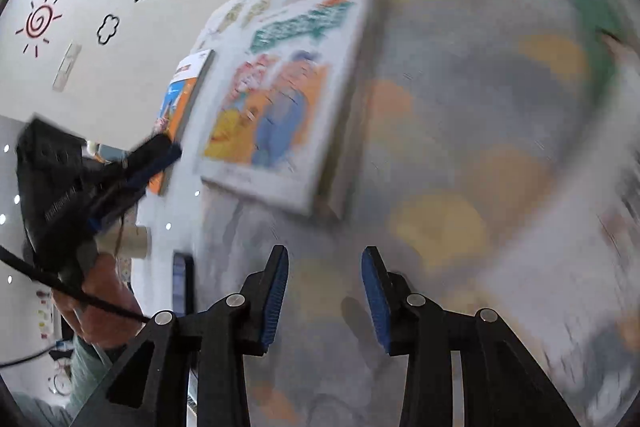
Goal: Organize books
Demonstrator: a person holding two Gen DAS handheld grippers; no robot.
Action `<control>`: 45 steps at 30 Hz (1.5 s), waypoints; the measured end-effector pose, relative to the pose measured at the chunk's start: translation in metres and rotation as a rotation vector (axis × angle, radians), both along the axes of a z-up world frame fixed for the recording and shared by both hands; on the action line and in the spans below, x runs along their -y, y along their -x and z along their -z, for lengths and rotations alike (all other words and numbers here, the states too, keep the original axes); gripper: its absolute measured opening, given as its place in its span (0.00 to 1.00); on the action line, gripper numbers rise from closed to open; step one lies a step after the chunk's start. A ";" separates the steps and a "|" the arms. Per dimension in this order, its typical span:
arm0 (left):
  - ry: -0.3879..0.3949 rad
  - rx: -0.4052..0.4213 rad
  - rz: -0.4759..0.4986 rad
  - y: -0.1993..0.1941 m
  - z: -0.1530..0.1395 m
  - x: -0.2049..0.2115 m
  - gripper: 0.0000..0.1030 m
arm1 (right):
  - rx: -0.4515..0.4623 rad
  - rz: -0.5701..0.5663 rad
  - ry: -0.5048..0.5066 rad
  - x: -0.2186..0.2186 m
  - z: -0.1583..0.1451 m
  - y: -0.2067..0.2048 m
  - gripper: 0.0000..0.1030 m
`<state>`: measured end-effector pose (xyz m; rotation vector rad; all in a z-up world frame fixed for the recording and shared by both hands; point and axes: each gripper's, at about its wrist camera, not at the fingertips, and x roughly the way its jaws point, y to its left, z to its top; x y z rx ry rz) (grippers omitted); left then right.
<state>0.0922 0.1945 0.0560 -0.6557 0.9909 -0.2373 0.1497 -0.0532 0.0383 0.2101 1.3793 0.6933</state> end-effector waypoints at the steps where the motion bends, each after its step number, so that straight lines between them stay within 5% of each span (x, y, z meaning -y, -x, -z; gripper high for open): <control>1: 0.002 0.001 0.050 -0.005 -0.002 0.018 0.30 | 0.004 0.016 0.011 0.012 -0.002 0.008 0.36; 5: -0.011 0.006 0.268 -0.018 -0.005 0.099 0.30 | 0.023 0.130 0.048 0.073 -0.014 0.042 0.51; 8: -0.026 -0.010 0.408 -0.024 -0.002 0.151 0.34 | 0.047 0.257 0.054 0.121 -0.023 0.060 0.52; 10: -0.036 -0.029 0.450 -0.032 0.005 0.175 0.41 | 0.059 0.334 0.064 0.146 -0.027 0.066 0.52; 15: -0.097 -0.186 0.449 -0.061 0.039 0.204 0.41 | 0.058 0.572 0.140 0.206 -0.020 0.066 0.55; 17: -0.134 -0.191 0.450 -0.063 0.045 0.211 0.41 | 0.061 0.624 0.177 0.218 -0.011 0.061 0.53; 19: -0.185 -0.182 0.468 -0.060 0.047 0.219 0.41 | 0.063 0.624 0.153 0.221 -0.005 0.056 0.38; 23: -0.183 -0.195 0.513 -0.043 0.045 0.231 0.41 | 0.071 0.608 0.148 0.207 0.005 0.056 0.31; 35: -0.084 -0.251 0.595 0.069 0.047 0.232 0.41 | 0.069 0.462 0.208 0.215 0.013 0.146 0.33; 45: -0.260 -0.220 0.602 0.097 0.041 0.250 0.41 | 0.164 0.459 0.351 0.203 0.008 0.174 0.31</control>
